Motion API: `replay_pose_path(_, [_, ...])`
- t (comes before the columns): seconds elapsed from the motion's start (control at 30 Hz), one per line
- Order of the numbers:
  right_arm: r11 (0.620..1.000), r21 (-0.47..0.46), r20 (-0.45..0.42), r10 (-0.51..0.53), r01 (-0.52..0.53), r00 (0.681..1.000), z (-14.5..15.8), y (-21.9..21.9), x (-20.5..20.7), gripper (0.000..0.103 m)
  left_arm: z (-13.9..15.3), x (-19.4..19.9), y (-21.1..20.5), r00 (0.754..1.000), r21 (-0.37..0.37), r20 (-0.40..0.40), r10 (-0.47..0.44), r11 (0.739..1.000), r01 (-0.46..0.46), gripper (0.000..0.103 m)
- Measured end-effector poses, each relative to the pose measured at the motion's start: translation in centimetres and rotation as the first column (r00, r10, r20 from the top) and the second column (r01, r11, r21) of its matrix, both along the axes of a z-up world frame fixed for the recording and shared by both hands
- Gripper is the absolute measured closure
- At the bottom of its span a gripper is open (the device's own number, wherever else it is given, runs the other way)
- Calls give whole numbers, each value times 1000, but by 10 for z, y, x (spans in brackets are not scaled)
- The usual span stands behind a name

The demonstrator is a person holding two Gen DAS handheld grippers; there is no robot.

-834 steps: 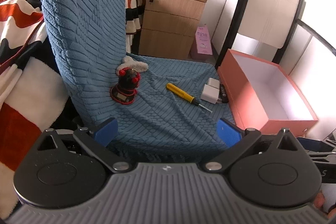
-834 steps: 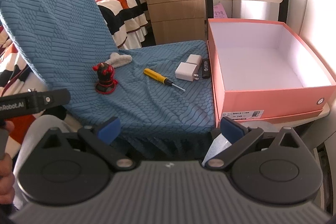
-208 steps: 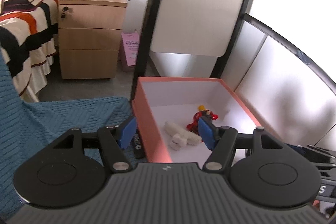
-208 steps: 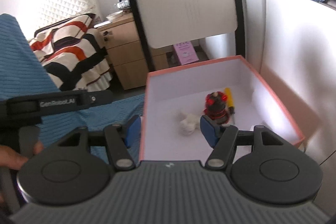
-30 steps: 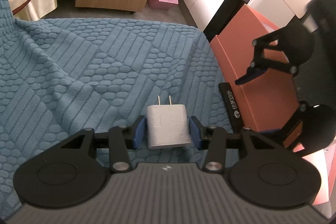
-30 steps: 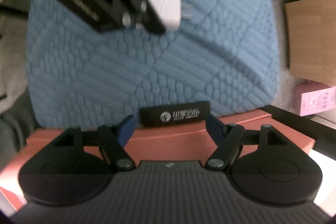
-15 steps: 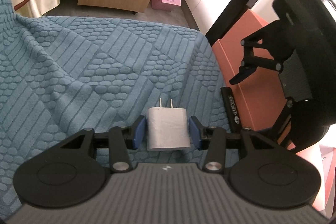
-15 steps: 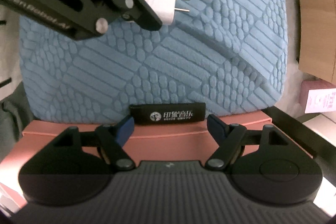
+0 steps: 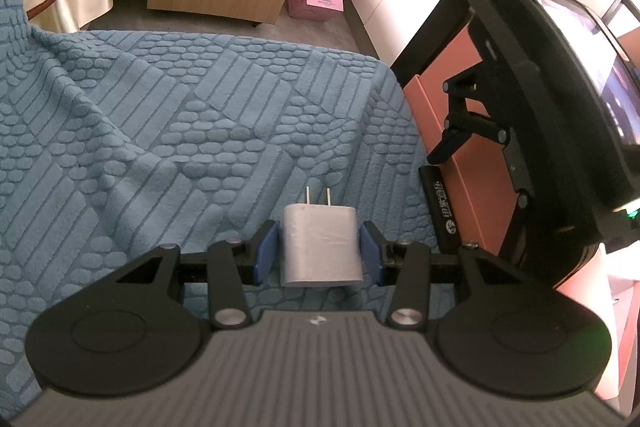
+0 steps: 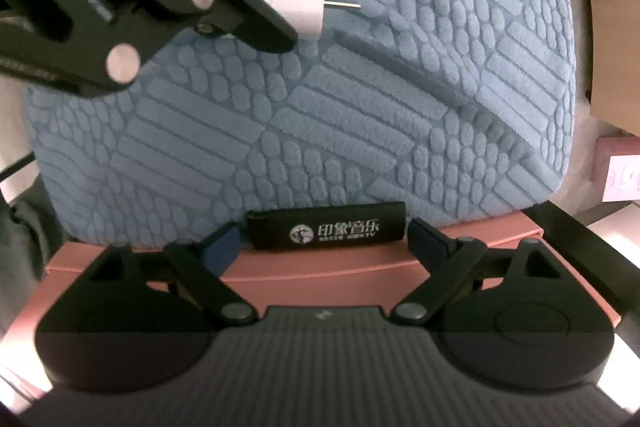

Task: Organize rigid objects
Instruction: 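Lift charger with left tool while right tool lifts USB stick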

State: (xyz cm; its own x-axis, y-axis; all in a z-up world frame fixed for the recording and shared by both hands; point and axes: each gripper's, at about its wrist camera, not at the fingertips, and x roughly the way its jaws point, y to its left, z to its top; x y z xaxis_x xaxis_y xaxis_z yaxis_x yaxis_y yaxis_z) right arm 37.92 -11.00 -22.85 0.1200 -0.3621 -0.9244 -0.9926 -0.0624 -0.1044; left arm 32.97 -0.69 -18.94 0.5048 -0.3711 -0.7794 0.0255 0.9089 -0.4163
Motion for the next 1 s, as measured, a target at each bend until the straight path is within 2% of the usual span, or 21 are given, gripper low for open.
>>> replay_pose_path(0.07, [1000, 20, -19, -6, 6, 1000, 9, -4, -3, 18, 0, 0, 2, 1000, 0, -1, 5, 1000, -5, 52])
replay_pose_path(0.23, [996, 88, -18, -29, 30, 999, 25, -11, -13, 18, 0, -6, 8, 1000, 2, -2, 9, 1000, -9, 53])
replay_pose_path(0.4, [988, 147, 35, -54, 49, 998, 36, -15, -27, 18, 3, -19, 11, 1000, 22, -4, 12, 1000, -12, 53])
replay_pose_path(0.5, [973, 216, 67, -95, 78, 993, 49, -17, -36, 18, 5, -29, 15, 1000, 35, -2, 25, 999, -25, 53])
replay_pose_path(0.67, [929, 355, 99, -148, 104, 984, 67, -17, -66, 18, 9, -47, 25, 999, 47, 3, 49, 998, -49, 53])
replay_pose_path(0.83, [863, 476, 102, -247, 170, 964, 78, -14, -95, 18, 11, -64, 34, 996, 45, -1, 84, 995, -84, 53])
replay_pose_path(0.93, [819, 531, 100, -313, 215, 945, 74, -8, -105, 18, 12, -72, 39, 996, 43, 0, 91, 995, -91, 53])
replay_pose_path(1.0, [785, 563, 119, -385, 258, 915, 73, -7, -109, 18, 13, -77, 41, 996, 48, 1, 93, 994, -93, 53])
